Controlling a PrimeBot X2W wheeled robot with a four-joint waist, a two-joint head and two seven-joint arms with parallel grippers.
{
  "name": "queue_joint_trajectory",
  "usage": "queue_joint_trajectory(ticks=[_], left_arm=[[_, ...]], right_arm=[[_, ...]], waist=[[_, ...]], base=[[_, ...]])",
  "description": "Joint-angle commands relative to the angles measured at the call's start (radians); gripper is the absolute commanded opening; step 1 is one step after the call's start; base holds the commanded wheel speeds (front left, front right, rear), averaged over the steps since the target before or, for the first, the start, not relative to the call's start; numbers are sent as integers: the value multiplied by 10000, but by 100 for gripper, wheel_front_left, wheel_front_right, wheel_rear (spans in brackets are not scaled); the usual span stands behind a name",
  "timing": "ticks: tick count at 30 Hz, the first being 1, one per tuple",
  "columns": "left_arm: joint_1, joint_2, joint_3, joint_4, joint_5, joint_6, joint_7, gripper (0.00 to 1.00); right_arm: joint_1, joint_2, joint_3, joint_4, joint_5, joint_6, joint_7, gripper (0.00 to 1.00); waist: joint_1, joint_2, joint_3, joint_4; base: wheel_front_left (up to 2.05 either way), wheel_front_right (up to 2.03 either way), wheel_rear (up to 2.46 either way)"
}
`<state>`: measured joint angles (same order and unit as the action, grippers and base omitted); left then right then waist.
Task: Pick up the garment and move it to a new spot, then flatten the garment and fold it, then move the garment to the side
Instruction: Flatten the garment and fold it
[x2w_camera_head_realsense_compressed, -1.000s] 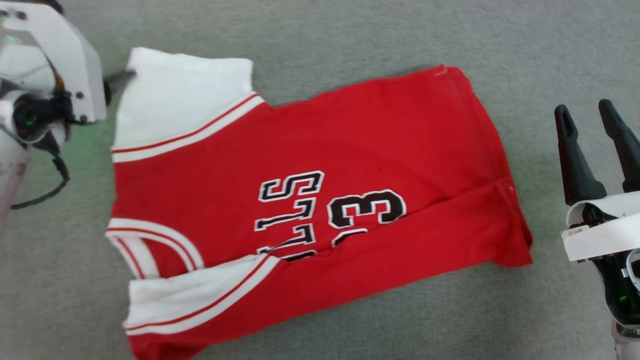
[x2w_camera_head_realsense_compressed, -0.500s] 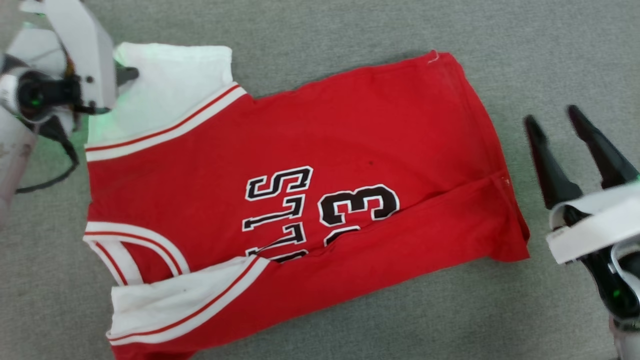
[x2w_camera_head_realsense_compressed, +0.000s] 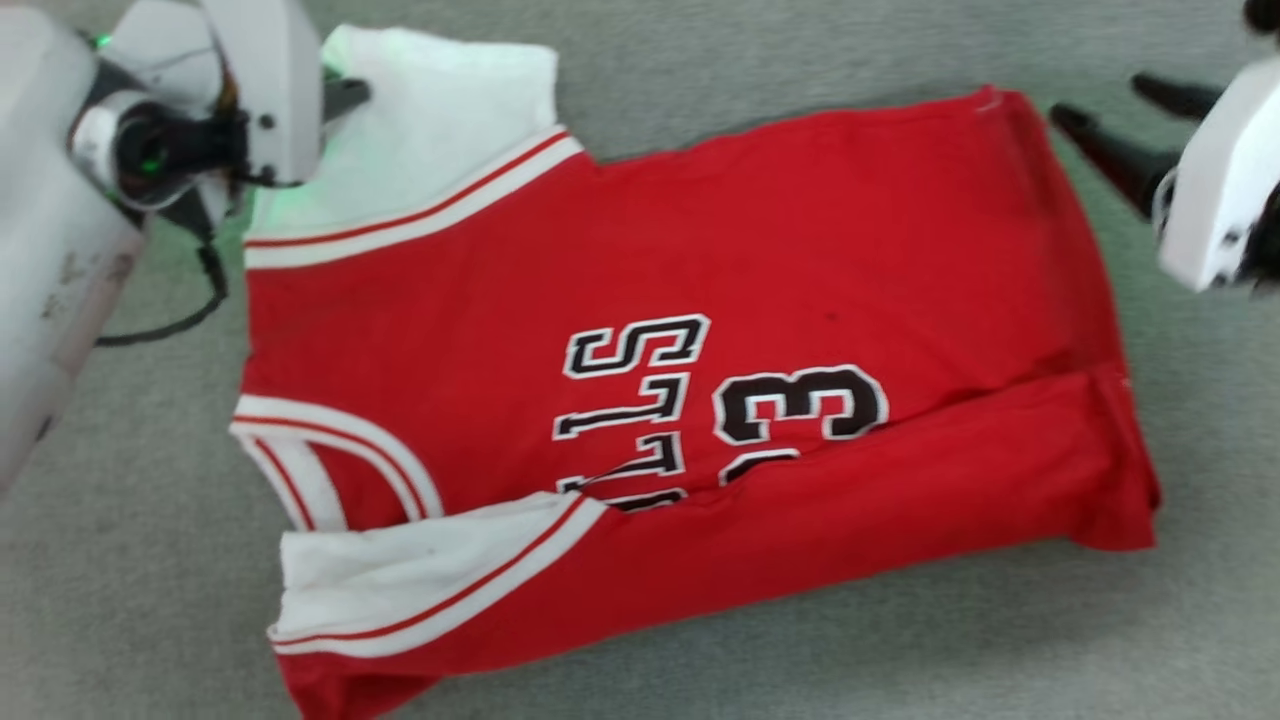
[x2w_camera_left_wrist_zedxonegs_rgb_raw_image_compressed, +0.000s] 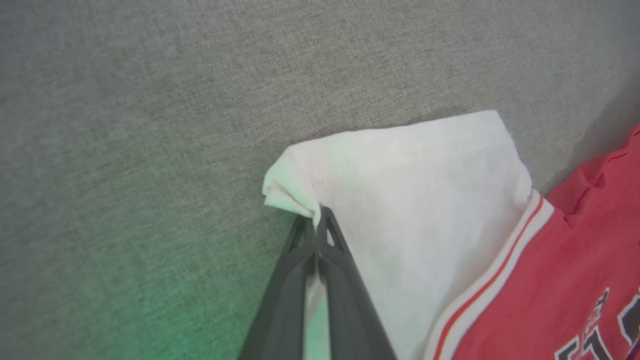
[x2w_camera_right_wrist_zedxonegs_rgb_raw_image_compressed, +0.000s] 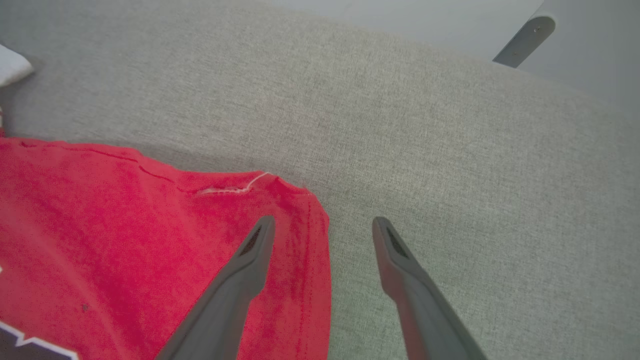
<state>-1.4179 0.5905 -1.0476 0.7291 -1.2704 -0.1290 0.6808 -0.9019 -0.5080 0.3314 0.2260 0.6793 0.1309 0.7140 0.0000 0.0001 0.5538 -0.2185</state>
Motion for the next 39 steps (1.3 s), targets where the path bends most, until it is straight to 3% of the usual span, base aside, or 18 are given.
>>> queue_joint_trajectory(ticks=[1, 8, 13, 14, 15, 16, 19, 25, 30, 39], left_arm=[[93, -142, -117, -8, -99, -26, 21, 0], [-97, -341, -480, -139, -304, -12, -179, 0], [-160, -344, -666, -151, -509, -4, -319, 0], [-170, -344, -712, -151, -557, -4, -338, 0], [-172, -346, -755, -152, -603, -4, -357, 0], [-179, -346, -775, -158, -673, -4, -396, 0], [-167, -400, -762, -222, -851, -4, -635, 0], [-145, -436, -541, -695, -1291, -9, -1675, 0], [267, -174, -458, -1736, -1754, -9, -2450, 0], [1704, 1547, -589, -5313, -2205, -9, -3749, 0]], right_arm=[[-133, 6, 57, 93, 88, -4, -12, 100], [-1171, -394, 1773, 1570, 747, -4, 1027, 100], [-1324, -518, 2849, 2115, 1118, -7, 975, 100], [-1324, -510, 3013, 2198, 1247, -7, 985, 63], [-1363, -517, 3155, 2277, 1364, -7, 935, 36], [-1397, -535, 3255, 2326, 1503, -7, 904, 0], [-1509, -675, 3487, 2352, 1831, -5, 650, 0], [-1809, -1091, 3458, 2356, 2133, -7, -885, 0], [-1441, -1557, 3725, 1998, 2511, -7, -1786, 0], [144, -3204, 4261, 43, 3357, -7, -2472, 0]], waist=[[0, -1, 282, 339], [0, -1, 548, 709], [0, -1, 600, 769], [0, -1, 593, 774], [0, -1, 577, 783], [0, -1, 551, 789], [0, -1, 388, 827], [0, -1, -267, 962], [0, -1, -1086, 1232], [0, -1, -2121, 1789]], base=[[0, 0, 0], [0, 0, 0], [0, 0, 0], [0, 0, 0], [0, 0, 0], [0, 0, 0], [0, 0, 0], [0, 0, 0], [0, 0, 0], [0, 0, 0]])
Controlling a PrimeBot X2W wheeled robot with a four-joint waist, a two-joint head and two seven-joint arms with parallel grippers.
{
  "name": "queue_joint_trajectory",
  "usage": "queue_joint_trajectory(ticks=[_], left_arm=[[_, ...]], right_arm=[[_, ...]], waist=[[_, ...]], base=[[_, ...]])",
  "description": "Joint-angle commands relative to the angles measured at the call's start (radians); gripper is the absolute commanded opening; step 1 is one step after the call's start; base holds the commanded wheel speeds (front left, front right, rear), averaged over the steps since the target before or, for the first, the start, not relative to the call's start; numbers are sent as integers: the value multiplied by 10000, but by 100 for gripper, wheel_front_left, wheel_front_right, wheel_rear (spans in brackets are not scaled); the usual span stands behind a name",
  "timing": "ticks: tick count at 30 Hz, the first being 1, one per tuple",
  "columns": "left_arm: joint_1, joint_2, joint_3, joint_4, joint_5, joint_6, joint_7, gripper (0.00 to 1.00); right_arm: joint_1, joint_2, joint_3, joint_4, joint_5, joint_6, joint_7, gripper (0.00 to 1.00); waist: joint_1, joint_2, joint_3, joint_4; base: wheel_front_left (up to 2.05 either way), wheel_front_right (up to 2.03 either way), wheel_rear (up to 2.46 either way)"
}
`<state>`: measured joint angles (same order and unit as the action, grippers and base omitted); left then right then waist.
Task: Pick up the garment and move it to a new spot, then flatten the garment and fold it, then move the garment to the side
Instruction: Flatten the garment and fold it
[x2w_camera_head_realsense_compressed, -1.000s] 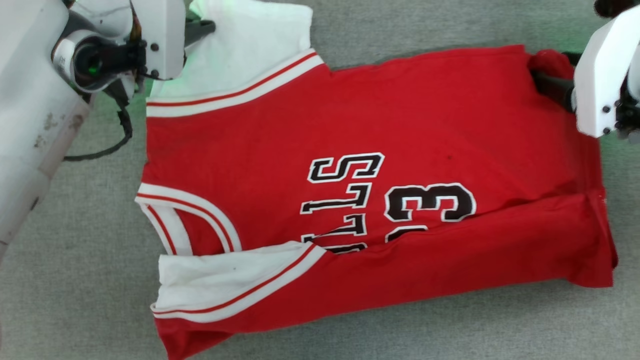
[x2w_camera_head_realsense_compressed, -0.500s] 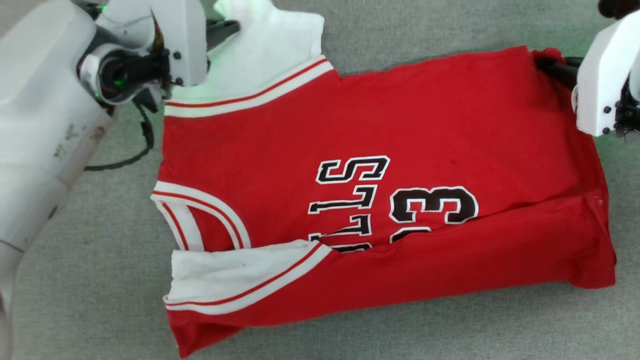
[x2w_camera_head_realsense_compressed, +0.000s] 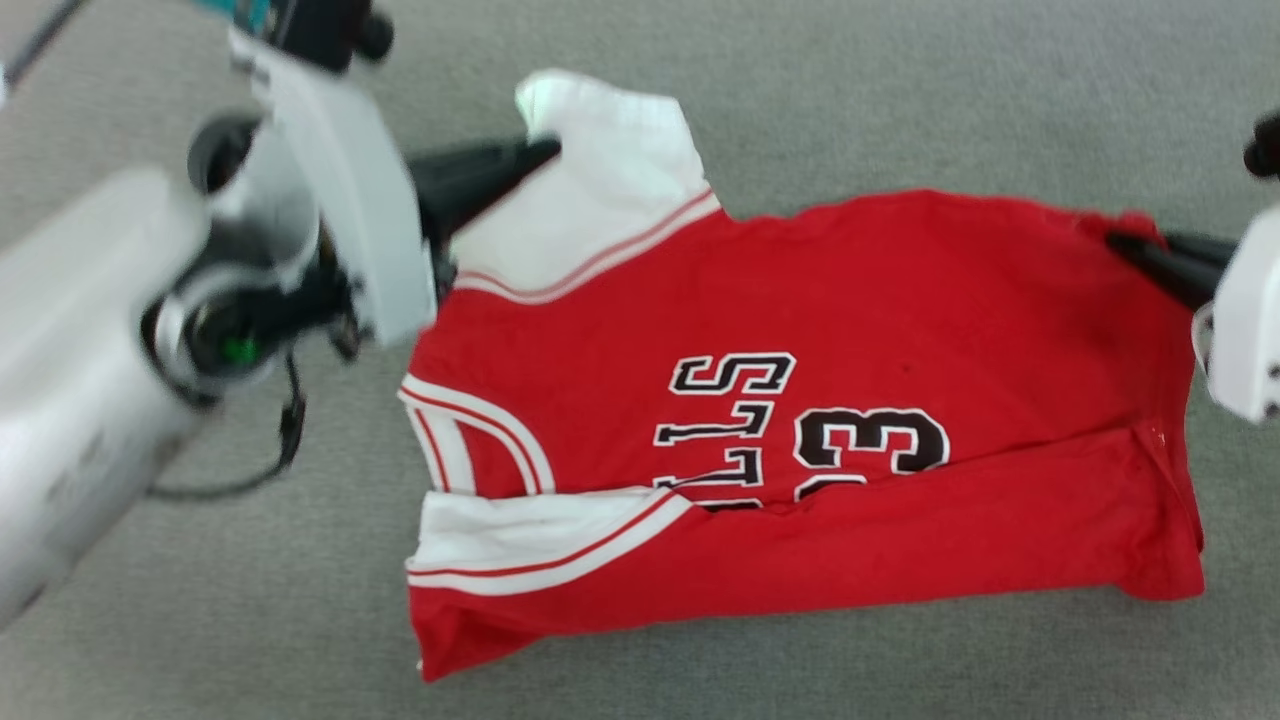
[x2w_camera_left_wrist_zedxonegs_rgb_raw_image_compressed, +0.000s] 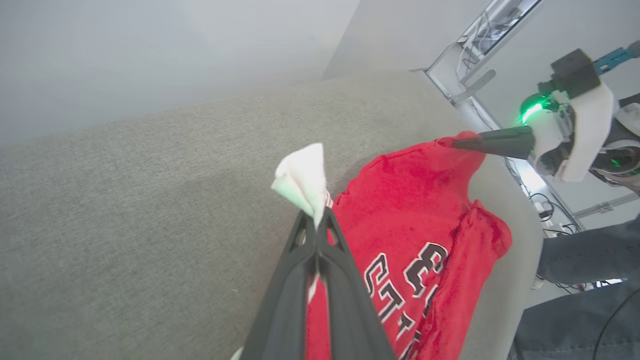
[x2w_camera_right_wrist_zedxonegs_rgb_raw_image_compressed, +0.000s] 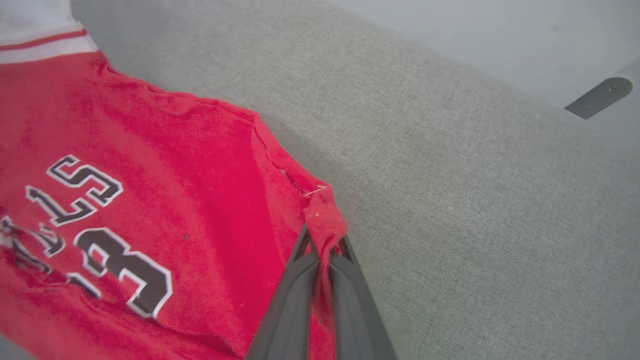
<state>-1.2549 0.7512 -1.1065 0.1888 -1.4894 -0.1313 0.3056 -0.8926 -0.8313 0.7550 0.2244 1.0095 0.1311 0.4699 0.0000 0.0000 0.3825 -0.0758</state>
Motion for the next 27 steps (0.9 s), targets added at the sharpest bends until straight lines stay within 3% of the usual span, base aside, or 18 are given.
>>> queue_joint_trajectory(ticks=[1, 9, 16, 22, 27], left_arm=[[308, 203, -33, -349, -55, 12, -155, 0], [2308, 1885, -455, -2768, 92, 12, -1848, 0], [4013, 2819, -923, -3952, 276, 12, -3378, 0], [4994, 2782, -1324, -3794, 651, 12, -3922, 0], [5280, 1998, -1470, -2818, 987, 12, -4106, 0]], right_arm=[[293, -195, 50, -225, 191, -9, -65, 0], [2331, -2057, -104, -1902, 958, -9, -295, 0], [4029, -2964, -704, -2577, 1460, -9, -874, 0], [5245, -3021, -1079, -2418, 1442, -9, -1267, 0], [5600, -2479, -1290, -1928, 1097, -9, -1424, 0]], waist=[[0, 0, -472, 411], [0, 0, -844, 744], [0, 0, -885, 865], [0, 0, -750, 969], [0, 0, -549, 1091]], base=[[0, 0, 0], [0, 0, 0], [0, 0, 0], [0, 0, 0], [0, 0, 0]])
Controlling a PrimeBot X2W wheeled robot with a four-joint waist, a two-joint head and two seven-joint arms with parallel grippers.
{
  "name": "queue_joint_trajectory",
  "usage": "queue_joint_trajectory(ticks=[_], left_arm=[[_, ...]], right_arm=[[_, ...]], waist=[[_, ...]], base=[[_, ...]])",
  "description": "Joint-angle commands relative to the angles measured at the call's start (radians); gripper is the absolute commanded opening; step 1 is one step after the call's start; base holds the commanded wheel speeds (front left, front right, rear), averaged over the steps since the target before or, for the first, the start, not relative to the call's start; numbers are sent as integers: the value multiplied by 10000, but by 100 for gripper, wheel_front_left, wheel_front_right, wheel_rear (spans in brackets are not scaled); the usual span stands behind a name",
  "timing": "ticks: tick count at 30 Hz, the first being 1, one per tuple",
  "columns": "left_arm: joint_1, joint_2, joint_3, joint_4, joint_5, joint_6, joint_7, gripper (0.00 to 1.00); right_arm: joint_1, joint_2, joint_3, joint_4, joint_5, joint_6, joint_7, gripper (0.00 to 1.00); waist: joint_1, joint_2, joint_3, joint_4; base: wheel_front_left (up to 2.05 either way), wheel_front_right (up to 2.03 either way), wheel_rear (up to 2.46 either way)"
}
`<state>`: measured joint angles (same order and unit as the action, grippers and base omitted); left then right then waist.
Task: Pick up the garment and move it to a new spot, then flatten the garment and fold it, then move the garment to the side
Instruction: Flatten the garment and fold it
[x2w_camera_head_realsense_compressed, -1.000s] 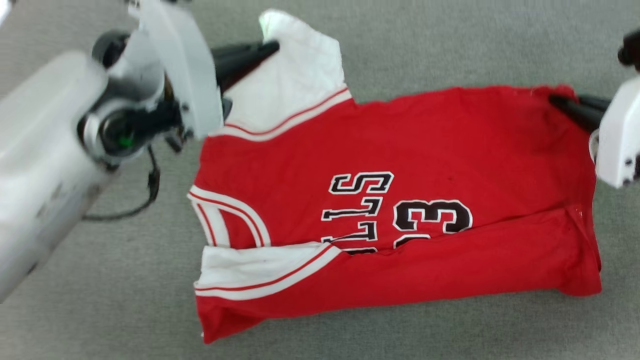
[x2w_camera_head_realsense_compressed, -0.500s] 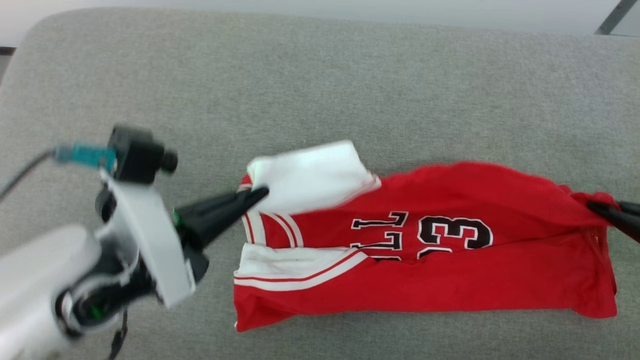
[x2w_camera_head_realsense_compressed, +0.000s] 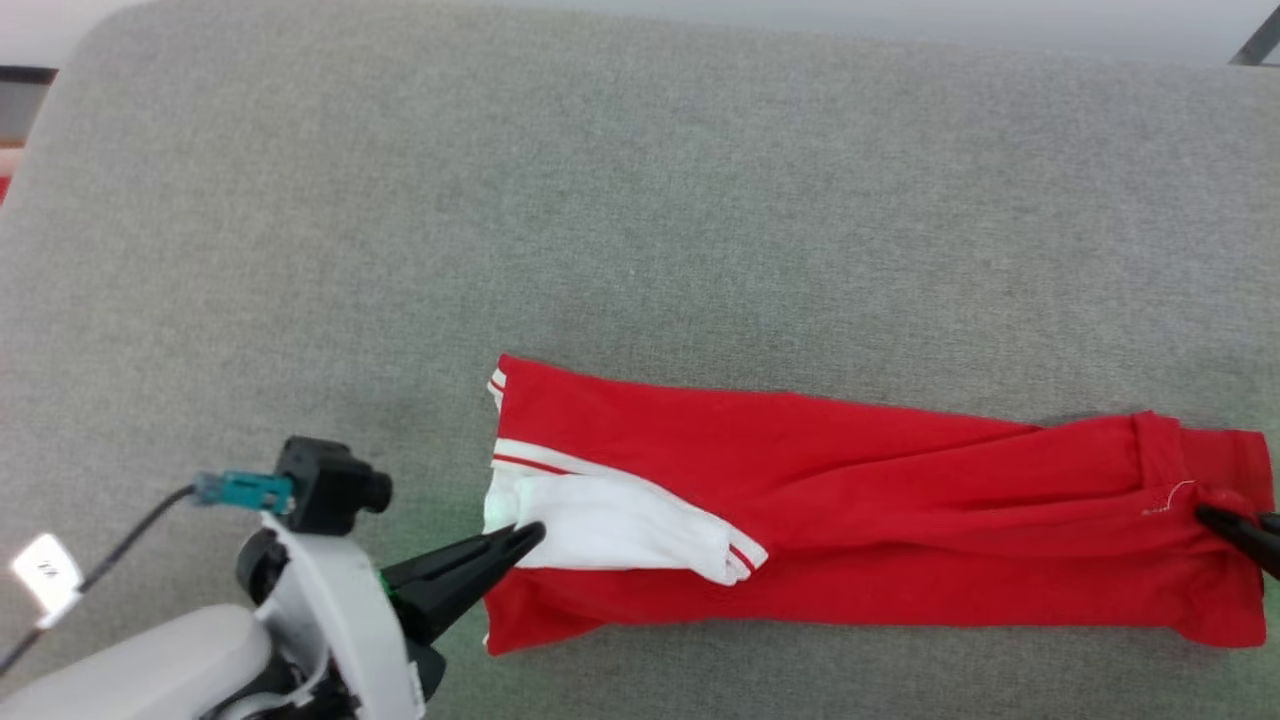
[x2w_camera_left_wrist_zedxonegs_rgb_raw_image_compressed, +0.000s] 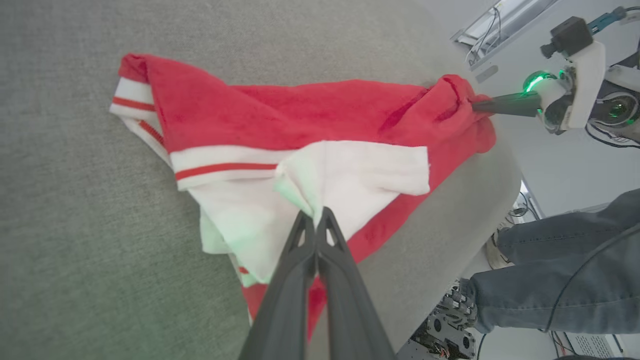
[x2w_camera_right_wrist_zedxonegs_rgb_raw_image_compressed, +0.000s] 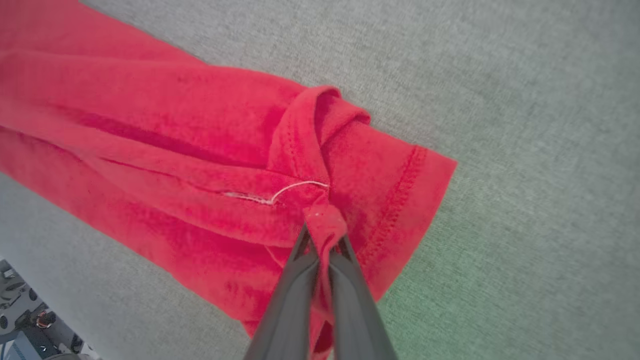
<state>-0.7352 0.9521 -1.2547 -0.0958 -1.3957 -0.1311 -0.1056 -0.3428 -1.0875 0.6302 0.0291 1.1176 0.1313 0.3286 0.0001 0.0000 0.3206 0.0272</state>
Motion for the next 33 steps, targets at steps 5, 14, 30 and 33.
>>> queue_joint_trajectory(ticks=[5, 14, 30, 33], left_arm=[[-46, -931, -88, 995, 108, 10, 112, 0], [-78, -1530, -34, 1715, -243, 10, -611, 100], [3365, -2752, 4547, 1990, 1069, 966, -1572, 100], [4359, -3512, 5712, 2144, 1806, 851, -1576, 100]], right_arm=[[56, 624, -217, 308, -225, -11, 14, 0], [-170, 1557, -532, 883, -360, -11, -441, 100], [1431, 665, -2276, 1160, 935, -9, -484, 100], [1777, 607, -2549, 1307, 1083, -9, -242, 100]], waist=[[-1, 0, 221, 127], [-1, 0, -16, 96], [-1, 0, -1022, 886], [-1, 0, -1033, 1064]], base=[[0, 0, 0], [0, 0, 0], [0, 0, 0], [0, 0, 0]])
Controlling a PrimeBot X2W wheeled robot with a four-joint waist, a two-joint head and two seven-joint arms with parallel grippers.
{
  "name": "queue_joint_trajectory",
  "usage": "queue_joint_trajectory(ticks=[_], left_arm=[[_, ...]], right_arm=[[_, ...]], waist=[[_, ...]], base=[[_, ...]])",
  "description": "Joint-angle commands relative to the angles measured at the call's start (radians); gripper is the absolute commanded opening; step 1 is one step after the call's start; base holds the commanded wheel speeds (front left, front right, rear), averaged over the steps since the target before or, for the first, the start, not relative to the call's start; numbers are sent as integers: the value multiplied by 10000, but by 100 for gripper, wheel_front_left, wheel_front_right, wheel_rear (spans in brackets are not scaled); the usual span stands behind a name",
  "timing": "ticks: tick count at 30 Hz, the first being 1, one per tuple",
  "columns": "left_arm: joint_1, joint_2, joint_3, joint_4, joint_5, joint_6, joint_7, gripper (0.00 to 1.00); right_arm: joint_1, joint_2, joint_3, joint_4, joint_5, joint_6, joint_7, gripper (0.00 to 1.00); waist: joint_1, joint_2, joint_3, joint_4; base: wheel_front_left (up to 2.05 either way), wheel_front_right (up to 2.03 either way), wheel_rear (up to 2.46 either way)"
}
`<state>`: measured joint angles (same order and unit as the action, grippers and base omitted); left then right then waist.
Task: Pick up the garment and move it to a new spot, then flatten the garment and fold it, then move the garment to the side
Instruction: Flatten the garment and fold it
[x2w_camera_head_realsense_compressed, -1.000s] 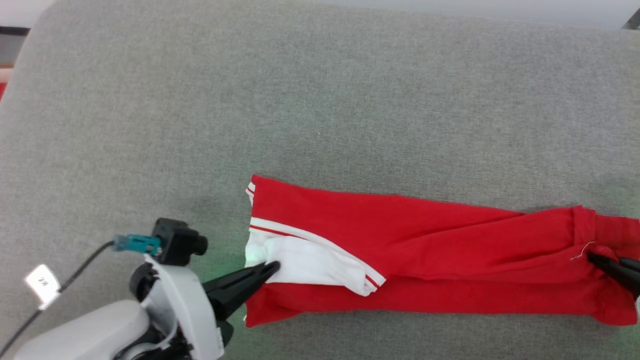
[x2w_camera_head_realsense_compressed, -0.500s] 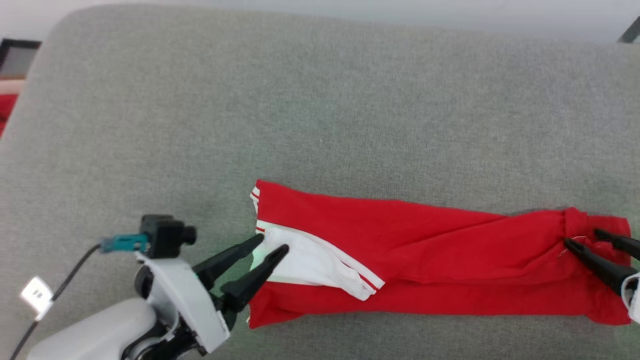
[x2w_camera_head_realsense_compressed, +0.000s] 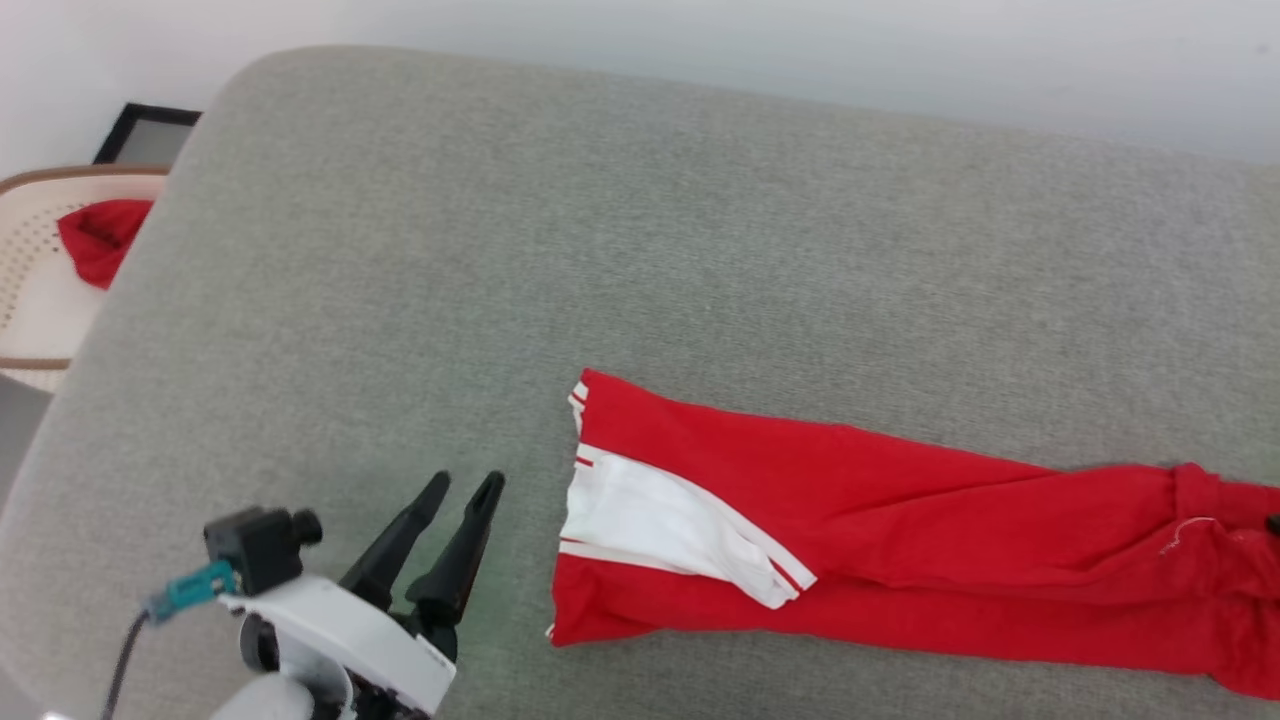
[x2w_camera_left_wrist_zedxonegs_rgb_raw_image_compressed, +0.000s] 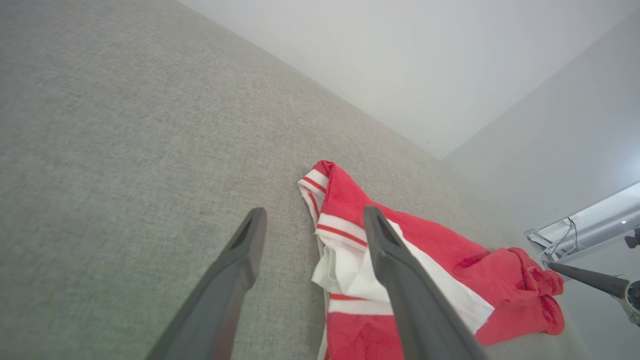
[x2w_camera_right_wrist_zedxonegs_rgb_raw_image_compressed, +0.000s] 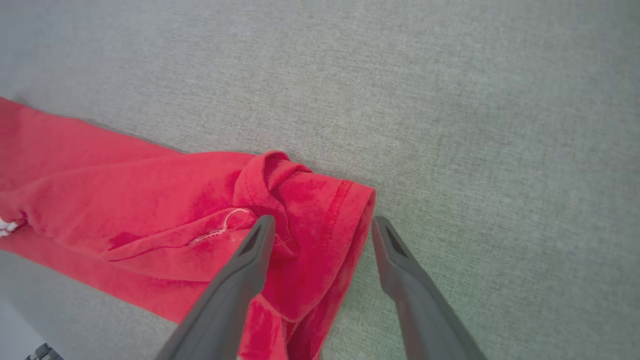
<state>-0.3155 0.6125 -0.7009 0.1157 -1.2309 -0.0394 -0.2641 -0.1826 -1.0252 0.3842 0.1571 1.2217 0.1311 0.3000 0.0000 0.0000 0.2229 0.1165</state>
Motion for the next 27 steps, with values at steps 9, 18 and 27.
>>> queue_joint_trajectory(ticks=[9, 18, 27], left_arm=[[1171, -1521, 2382, 676, 3635, 170, 8, 100], [1370, -2487, 3977, 264, 7131, 35, 7, 100], [1368, -3554, 5036, 528, 8584, -517, 7, 100]], right_arm=[[701, 95, -604, 473, 558, -7, 1529, 100], [-184, 1093, -841, 1628, -234, -7, 3757, 100], [-1074, 3323, -1360, 2833, -1985, -3, 5167, 100]], waist=[[0, 0, -179, 395], [0, 0, -244, 340], [0, 0, 125, 396]], base=[[0, 0, 0], [0, 0, 0], [0, 0, 0]])
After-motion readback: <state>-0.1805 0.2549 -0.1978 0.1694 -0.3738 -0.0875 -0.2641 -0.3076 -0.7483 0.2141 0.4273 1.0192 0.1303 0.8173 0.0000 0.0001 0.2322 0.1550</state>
